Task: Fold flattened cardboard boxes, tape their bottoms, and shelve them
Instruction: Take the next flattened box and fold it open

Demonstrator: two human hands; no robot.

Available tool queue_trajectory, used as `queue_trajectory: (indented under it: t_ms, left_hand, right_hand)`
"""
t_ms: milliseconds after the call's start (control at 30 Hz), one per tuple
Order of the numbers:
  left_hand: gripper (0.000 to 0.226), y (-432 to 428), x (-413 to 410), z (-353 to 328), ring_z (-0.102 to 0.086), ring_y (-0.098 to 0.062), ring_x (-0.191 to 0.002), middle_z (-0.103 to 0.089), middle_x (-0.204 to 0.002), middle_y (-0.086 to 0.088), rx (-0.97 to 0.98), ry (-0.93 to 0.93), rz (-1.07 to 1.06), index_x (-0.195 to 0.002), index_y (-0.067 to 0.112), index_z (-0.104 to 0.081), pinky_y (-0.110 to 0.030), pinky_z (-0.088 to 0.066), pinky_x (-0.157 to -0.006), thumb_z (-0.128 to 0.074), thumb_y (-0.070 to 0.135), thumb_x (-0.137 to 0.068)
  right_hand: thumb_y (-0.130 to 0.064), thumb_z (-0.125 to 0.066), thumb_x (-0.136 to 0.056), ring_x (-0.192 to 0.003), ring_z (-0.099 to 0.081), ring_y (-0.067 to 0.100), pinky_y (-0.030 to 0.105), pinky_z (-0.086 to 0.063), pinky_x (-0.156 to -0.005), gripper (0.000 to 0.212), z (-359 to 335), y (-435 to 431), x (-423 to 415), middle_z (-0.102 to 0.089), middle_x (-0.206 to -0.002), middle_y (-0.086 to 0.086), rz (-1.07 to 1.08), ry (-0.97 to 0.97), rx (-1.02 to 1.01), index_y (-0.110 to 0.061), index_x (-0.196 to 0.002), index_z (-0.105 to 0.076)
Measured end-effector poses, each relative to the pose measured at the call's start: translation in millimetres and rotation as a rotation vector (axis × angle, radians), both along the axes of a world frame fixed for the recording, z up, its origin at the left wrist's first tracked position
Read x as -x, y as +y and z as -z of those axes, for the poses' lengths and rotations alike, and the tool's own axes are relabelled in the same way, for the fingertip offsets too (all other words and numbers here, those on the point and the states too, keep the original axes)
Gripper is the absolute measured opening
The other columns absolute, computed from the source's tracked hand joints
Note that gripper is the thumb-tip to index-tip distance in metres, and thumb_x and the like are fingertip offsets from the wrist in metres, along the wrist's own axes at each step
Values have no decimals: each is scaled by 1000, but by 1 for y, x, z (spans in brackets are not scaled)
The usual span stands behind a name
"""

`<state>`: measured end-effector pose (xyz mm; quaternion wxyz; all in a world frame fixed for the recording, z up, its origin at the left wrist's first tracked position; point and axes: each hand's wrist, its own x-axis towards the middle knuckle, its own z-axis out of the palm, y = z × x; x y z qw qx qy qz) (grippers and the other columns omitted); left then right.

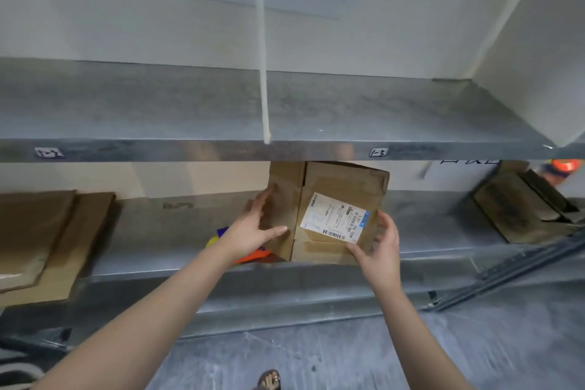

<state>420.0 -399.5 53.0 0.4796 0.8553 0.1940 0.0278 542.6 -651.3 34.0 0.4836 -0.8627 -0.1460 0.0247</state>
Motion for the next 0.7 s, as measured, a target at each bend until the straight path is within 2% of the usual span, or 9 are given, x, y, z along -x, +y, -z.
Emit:
queue_trajectory:
  t_ms: [100, 167, 300, 367, 433, 500, 600, 700]
  left_hand:
    - [97, -29, -28, -2, -40, -23, -134, -26, -156, 2, 9, 19, 35, -146, 50, 0, -38, -37, -110, -69, 55, -79]
    - [101, -49, -44, -4, -35, -21, -139, -23, -158, 5, 12, 28, 48, -149, 45, 3, -38, -33, -110, -69, 57, -79]
    - [97, -77, -68, 2, -36, -21, -138, -29, -156, 5, 16, 48, 17, -150, 39, -1, -36, -33, -109, -69, 50, -82]
    - [89, -90, -75, 8, -41, -20, -135, -38, -151, 2, 17, 36, -52, -151, 33, -7, -31, -35, -105, -68, 39, -86]
    - [82, -102, -78, 12, -44, -20, -132, -44, -147, 0, 62, 19, -121, -150, 29, -13, -30, -37, -104, -67, 32, -88]
    - [80, -110, -76, 18, -43, -19, -134, -42, -148, 2, 74, 6, -160, -148, 34, -14, -36, -37, -107, -67, 34, -88]
    - [87, -112, -75, 25, -38, -17, -136, -29, -154, 6, -12, -50, -233, -149, 42, -7, -42, -36, -111, -67, 41, -86]
    - [80, -114, -74, 25, -36, -17, -137, -28, -154, 4, -90, -105, -294, -148, 42, -15, -42, -39, -109, -65, 46, -87]
  right_hand:
    - [-11, -88, -66, -121, -49, 17, 39, -46, -100, 110, 4, -19, -21, -39, -144, -1, 28, 60, 0, -20, -152, -19]
    - [-11, -87, -68, -120, -48, 16, 38, -47, -100, 111, 5, -28, -34, -36, -143, 0, 1, 61, 20, -22, -153, -17]
    - [-9, -81, -75, -124, -48, 17, 42, -46, -104, 97, 15, -43, -58, -33, -144, -1, -44, 145, 20, -28, -149, -22]
    - [-11, -78, -79, -128, -48, 19, 45, -44, -107, 87, 21, -50, -69, -38, -144, 0, -128, 205, 8, -31, -145, -25]
    - [-15, -75, -83, -129, -48, 20, 42, -43, -107, 80, 21, -57, -78, -44, -142, 0, -222, 279, -4, -29, -143, -26]
    - [-19, -73, -85, -129, -48, 17, 37, -42, -106, 76, 18, -64, -86, -47, -137, -3, -277, 325, -23, -26, -143, -25]
    - [-26, -74, -83, -126, -49, 12, 33, -44, -105, 77, 8, -71, -101, -49, -133, -9, -328, 313, -90, -32, -140, -23]
    - [-35, -72, -84, -123, -50, 7, 28, -46, -102, 74, 6, -72, -116, -51, -131, -13, -402, 279, -84, -32, -141, -27]
